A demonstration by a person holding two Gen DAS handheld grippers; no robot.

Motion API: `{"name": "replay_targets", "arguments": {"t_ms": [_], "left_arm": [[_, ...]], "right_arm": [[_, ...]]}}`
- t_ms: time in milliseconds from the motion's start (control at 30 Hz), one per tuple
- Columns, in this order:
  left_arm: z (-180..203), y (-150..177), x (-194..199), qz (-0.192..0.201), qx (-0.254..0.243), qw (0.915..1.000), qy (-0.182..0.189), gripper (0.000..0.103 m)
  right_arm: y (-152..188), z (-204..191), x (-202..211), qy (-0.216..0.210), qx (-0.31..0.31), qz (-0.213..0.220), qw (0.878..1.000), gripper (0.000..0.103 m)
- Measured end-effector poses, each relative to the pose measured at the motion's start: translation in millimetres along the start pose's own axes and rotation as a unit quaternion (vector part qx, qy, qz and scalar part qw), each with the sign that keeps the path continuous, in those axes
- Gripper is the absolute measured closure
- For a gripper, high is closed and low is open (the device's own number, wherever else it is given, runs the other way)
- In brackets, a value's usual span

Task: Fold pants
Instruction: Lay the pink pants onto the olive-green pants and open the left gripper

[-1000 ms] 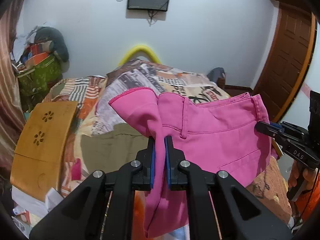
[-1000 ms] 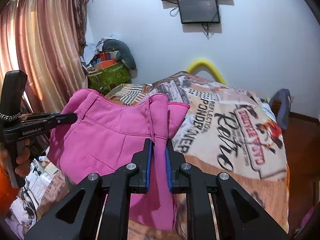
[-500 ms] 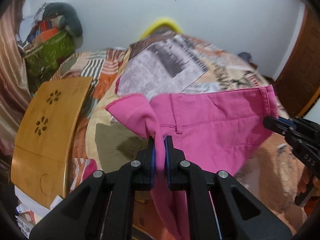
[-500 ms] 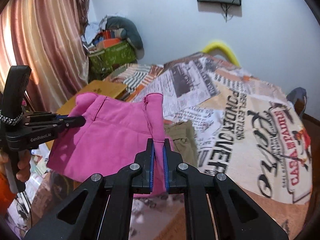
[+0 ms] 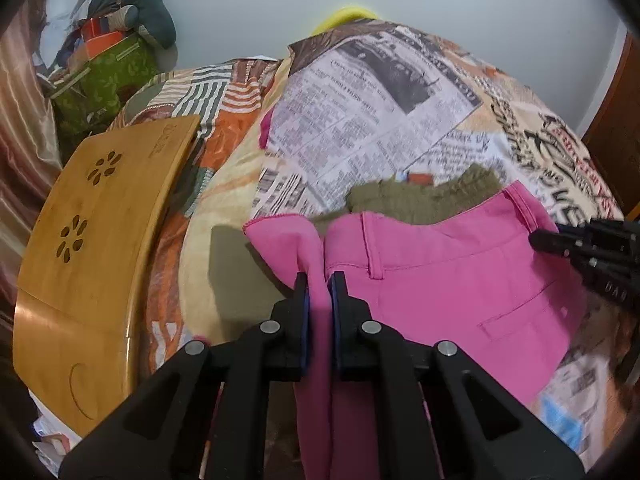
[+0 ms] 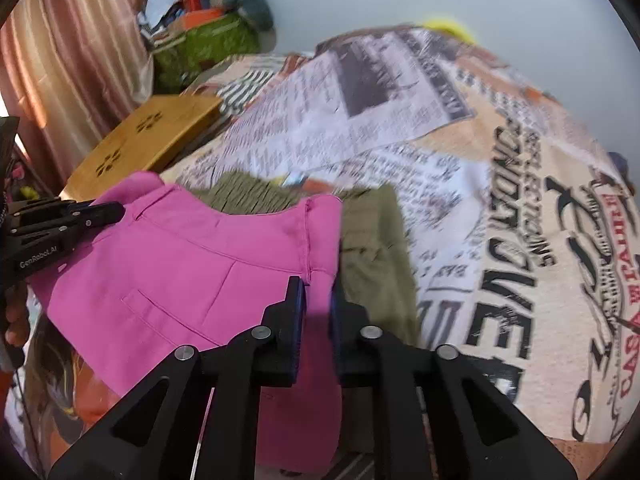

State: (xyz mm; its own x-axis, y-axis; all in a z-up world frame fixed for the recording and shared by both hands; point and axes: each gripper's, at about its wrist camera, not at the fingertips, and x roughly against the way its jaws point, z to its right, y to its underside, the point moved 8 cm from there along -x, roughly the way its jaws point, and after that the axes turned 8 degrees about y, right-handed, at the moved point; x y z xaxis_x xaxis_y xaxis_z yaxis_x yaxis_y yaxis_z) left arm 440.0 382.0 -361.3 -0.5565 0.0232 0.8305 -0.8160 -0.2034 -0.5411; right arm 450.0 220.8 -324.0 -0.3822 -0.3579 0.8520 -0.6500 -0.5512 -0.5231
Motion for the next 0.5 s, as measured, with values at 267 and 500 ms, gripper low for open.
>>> {"name": "replay_targets", "arguments": {"t_ms": [267, 500], "left_arm": [[-21, 36, -5, -0.026, 0.011, 0.9995, -0.015, 0.087], [-44, 27, 22, -0.002, 0.026, 0.9986, -0.046, 0.087]], "right_arm": [[16, -2, 3, 0.026, 0.039, -0.019, 0.999, 0.07], [4, -6, 12, -0.001, 0.027, 0.0, 1.0, 0.07]]}}
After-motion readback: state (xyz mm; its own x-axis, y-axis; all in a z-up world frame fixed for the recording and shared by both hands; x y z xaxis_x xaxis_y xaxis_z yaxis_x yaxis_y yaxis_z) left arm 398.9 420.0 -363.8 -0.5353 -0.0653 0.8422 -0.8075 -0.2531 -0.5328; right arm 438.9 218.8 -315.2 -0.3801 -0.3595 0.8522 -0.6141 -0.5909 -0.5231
